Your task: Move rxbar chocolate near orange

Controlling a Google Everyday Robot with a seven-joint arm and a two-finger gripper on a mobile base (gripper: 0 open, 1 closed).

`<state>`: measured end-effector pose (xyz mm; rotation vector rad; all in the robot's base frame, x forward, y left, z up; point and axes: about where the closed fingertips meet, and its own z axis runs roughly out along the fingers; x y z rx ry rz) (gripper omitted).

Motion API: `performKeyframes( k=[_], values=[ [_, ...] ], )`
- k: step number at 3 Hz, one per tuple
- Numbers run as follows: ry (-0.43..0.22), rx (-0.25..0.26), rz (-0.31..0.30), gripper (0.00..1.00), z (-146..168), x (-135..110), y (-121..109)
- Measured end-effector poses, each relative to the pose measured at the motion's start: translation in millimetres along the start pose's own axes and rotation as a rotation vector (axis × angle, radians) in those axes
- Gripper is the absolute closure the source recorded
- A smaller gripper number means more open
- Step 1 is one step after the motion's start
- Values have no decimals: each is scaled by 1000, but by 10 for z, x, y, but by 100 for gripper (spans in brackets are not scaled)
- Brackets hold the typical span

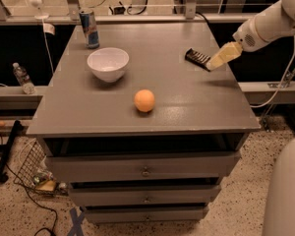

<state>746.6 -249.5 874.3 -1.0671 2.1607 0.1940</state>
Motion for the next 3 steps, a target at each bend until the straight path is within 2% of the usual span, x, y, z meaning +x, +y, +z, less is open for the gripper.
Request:
performKeyframes(
  k=[1,3],
  values=[
    [11,-51,11,0,291,7,17],
    [21,-115,18,0,576,-35,84]
  ],
)
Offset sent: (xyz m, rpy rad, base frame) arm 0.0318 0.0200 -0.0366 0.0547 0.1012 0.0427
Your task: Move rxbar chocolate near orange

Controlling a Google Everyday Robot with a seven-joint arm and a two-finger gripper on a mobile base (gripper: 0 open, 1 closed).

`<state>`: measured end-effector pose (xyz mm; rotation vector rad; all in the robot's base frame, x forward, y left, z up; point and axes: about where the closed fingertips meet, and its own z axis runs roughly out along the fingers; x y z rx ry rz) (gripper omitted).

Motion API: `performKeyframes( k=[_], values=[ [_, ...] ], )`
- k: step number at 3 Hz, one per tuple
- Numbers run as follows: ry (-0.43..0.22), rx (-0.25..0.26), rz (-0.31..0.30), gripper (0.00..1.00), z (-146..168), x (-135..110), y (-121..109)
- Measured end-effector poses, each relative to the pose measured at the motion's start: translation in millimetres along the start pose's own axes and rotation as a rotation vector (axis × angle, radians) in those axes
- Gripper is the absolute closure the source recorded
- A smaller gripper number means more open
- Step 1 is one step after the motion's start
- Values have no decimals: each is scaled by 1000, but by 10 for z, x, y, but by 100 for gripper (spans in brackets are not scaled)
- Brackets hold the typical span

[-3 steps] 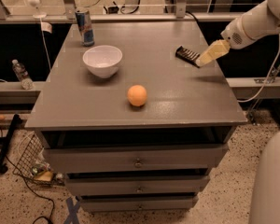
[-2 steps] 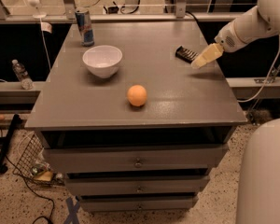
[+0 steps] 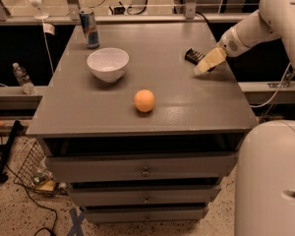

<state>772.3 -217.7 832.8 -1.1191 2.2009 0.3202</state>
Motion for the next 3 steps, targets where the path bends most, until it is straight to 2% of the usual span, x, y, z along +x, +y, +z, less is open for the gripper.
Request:
performKeyframes(
  k=[1,2,3],
  values=[
    [5,-23,-14,15,91,-59,35],
    [6,-45,-21,46,156,-117,67],
    [7,-58,-23,68,191,-135,85]
  ],
)
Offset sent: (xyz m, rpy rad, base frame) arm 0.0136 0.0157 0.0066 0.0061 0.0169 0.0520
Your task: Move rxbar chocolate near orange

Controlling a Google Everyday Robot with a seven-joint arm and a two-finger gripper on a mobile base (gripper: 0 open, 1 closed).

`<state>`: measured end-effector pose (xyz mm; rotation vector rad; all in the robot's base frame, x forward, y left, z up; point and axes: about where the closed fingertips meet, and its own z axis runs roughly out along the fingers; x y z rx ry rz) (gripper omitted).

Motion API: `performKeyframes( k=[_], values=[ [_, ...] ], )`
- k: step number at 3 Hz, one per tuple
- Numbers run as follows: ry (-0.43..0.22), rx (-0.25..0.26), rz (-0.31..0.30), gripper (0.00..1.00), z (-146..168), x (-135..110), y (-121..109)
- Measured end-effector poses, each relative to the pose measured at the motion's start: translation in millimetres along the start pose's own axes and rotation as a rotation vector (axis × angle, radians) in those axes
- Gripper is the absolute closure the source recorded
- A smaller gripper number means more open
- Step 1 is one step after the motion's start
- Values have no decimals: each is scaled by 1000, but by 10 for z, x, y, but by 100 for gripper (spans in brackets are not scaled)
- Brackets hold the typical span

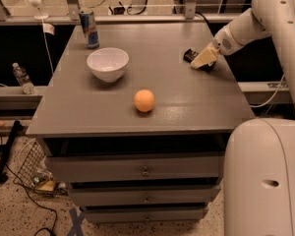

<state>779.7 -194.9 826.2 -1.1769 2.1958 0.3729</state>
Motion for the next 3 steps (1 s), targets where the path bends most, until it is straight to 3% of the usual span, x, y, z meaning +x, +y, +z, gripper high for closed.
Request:
performKeyframes(
  k=[1,2,3],
  values=[
    [-10,0,-18,92,-67,-74,24],
    [-20,11,-49,100,-282,-151,96],
    [-20,26,-87,100,-599,-215,292]
  ],
)
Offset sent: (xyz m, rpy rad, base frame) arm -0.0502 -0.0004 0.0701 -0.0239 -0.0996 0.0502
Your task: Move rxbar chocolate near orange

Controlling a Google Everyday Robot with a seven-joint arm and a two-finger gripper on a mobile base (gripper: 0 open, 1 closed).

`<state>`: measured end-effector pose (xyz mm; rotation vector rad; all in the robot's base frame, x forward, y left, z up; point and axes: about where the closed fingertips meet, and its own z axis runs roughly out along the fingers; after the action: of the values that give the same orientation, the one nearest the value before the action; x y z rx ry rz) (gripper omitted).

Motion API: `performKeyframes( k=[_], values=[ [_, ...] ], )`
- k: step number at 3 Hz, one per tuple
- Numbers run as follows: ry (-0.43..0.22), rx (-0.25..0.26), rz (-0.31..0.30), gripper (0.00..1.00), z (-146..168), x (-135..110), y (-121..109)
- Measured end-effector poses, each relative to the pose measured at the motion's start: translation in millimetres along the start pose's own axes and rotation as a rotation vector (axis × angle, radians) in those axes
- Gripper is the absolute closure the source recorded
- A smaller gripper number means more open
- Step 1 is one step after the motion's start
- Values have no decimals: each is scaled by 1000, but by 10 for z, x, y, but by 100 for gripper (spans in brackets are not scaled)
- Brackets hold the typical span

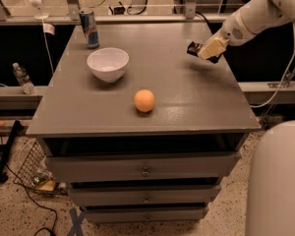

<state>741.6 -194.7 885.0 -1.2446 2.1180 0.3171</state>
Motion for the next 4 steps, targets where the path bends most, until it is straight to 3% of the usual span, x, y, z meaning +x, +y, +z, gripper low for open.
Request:
performKeyframes(
  k=[1,2,3,4],
  values=[
    [-16,-42,-31,100,-258,-69,438],
    [14,-89,-24,100,-104,28,632],
    [13,-86,-23,100,-99,28,613],
    [-10,-110,-67,100,-106,-15,779]
  ],
)
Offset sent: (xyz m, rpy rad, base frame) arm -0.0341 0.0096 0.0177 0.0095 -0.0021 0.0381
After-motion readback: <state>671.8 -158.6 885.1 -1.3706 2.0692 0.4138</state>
